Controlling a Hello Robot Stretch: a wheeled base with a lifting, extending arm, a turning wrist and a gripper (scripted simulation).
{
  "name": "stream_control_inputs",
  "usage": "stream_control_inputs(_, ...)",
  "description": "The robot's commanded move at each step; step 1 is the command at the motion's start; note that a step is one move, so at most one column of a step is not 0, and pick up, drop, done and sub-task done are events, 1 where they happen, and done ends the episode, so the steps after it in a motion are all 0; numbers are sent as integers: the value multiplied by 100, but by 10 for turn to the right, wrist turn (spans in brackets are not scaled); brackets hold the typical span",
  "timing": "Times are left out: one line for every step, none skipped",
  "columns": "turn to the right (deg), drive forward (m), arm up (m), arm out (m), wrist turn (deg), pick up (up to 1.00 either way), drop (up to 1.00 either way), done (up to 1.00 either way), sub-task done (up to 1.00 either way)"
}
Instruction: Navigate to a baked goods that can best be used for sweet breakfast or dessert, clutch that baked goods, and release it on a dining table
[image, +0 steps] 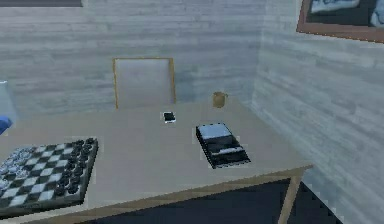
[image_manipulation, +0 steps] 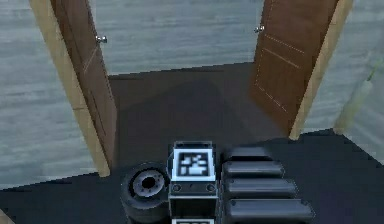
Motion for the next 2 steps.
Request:
stream_control_inputs(-240, 0, 0, 0, 0, 0, 0, 0, 0)
stream_control_inputs(180, 0, 0, 0, 0, 0, 0, 0, 0)
